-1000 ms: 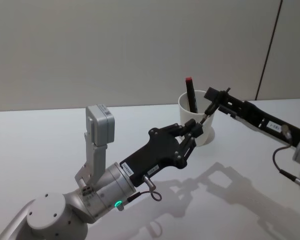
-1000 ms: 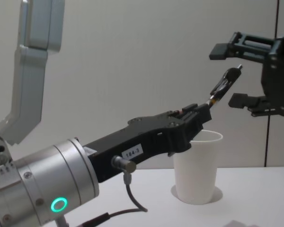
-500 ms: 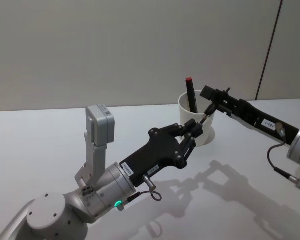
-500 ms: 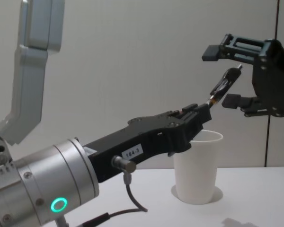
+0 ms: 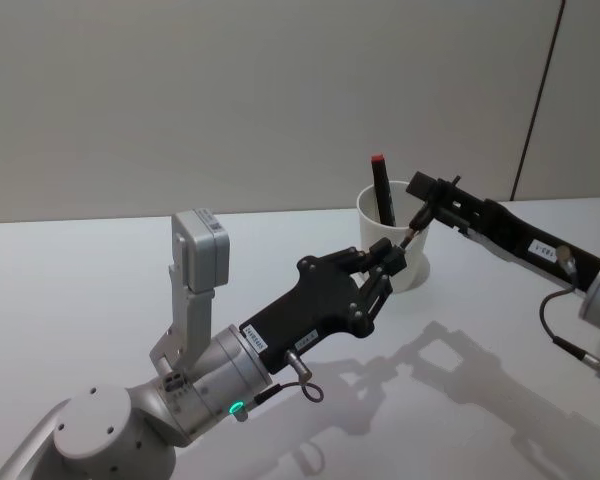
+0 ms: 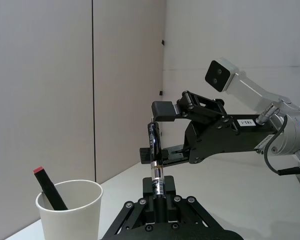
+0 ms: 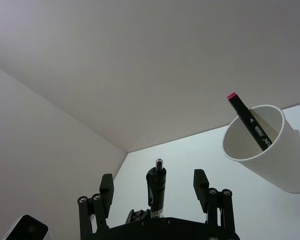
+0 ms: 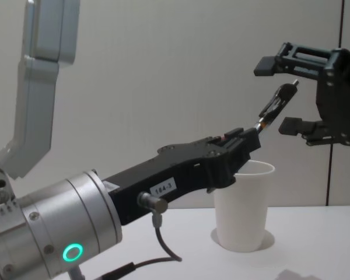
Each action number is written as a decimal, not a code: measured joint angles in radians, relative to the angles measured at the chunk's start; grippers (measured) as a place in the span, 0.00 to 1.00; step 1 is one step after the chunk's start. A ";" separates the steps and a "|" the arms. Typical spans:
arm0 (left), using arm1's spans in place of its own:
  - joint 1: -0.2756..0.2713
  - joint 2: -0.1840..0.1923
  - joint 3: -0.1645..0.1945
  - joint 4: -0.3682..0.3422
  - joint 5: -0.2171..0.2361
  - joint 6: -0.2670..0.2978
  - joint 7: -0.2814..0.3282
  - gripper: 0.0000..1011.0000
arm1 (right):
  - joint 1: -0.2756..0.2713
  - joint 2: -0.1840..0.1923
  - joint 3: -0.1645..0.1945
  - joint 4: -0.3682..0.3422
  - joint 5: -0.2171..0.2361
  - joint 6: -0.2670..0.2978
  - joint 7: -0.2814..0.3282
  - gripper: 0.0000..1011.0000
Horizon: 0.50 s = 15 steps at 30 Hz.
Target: Place the pen into the pen holder.
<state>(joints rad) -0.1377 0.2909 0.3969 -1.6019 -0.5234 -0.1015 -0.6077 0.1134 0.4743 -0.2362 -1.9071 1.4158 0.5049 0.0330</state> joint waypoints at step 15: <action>0.000 0.000 0.000 0.000 0.000 0.000 0.000 0.13 | 0.016 0.005 -0.018 -0.003 0.018 -0.029 -0.033 0.99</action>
<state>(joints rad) -0.1377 0.2909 0.3969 -1.6019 -0.5234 -0.1015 -0.6076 0.1291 0.4790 -0.2539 -1.9105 1.4335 0.4757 0.0001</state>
